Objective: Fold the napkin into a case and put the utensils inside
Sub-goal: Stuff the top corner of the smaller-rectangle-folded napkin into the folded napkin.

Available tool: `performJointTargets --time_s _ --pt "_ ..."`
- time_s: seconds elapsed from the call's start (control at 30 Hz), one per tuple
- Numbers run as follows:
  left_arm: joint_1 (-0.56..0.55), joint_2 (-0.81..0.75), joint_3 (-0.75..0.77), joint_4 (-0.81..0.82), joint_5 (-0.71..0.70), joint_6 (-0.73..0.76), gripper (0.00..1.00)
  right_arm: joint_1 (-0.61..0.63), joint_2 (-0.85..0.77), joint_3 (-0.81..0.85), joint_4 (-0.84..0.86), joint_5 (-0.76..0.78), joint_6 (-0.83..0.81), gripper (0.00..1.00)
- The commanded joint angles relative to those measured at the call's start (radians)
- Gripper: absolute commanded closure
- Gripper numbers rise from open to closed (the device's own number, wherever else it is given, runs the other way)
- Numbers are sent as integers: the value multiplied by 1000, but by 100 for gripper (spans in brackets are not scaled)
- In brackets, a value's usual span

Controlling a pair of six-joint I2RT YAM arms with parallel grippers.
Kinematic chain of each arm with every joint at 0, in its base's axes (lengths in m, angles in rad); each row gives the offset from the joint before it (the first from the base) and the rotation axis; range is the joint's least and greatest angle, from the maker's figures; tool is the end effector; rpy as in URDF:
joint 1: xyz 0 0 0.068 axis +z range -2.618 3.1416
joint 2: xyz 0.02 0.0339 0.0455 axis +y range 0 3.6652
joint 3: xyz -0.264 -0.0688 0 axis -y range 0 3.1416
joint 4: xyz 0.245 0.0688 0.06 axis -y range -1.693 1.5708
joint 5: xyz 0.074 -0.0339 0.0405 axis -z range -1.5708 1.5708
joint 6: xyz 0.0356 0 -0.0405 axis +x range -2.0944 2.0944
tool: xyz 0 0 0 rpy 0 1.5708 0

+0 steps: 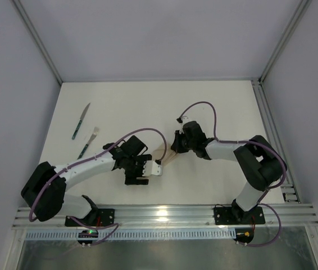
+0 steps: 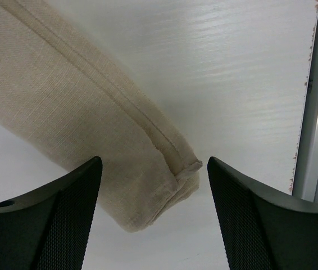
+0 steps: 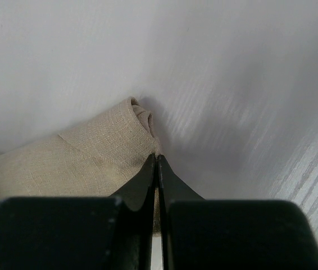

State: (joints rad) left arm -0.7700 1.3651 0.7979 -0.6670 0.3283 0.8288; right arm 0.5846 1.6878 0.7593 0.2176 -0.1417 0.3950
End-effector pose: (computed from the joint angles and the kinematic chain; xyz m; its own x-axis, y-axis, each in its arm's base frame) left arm 0.1647 -0.1757 0.1893 0.0842 0.8903 -0.4475 0.9965 -0.0752 0.0378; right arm 0.2711 0.1854 0.1442 -0.7468 -0.0374 -0.6640 -0.3772 0.8461 0.3767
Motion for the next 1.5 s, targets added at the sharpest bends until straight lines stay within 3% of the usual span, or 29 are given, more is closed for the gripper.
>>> performJointTargets --time_s 0.0,0.27,0.5,0.77,0.87,0.93,1.07,1.2,1.3,1.33,1.47 --pt "-37 6 -32 19 17 50 22 -5 24 12 19 17 -24 96" --pt "-58 -1 -109 191 -21 -11 31 -5 21 5 26 14 -25 96" --pt "-64 -1 -124 188 -28 -26 62 -5 13 -11 35 17 -28 96" --pt "-64 -31 -118 161 -25 -45 81 -6 9 -20 40 16 -33 96" --pt "-63 -60 -108 150 -21 -72 97 -8 3 -20 37 5 -45 93" --pt "-61 -87 -103 147 -17 -91 97 -6 -5 -18 35 -7 -54 90" --pt "-58 -95 -101 144 -17 -105 83 -8 -16 -15 22 -10 -68 89" --pt "-48 -80 -103 153 -23 -120 82 -8 -11 -14 16 -13 -76 87" --pt "-38 -77 -100 156 -17 -128 73 -8 -10 -14 16 -19 -77 85" --pt "-35 -74 -100 159 -17 -131 73 -8 -8 -14 16 -22 -77 85" --pt "-23 -86 -101 190 -31 -157 98 -6 -5 -14 16 -25 -79 82"
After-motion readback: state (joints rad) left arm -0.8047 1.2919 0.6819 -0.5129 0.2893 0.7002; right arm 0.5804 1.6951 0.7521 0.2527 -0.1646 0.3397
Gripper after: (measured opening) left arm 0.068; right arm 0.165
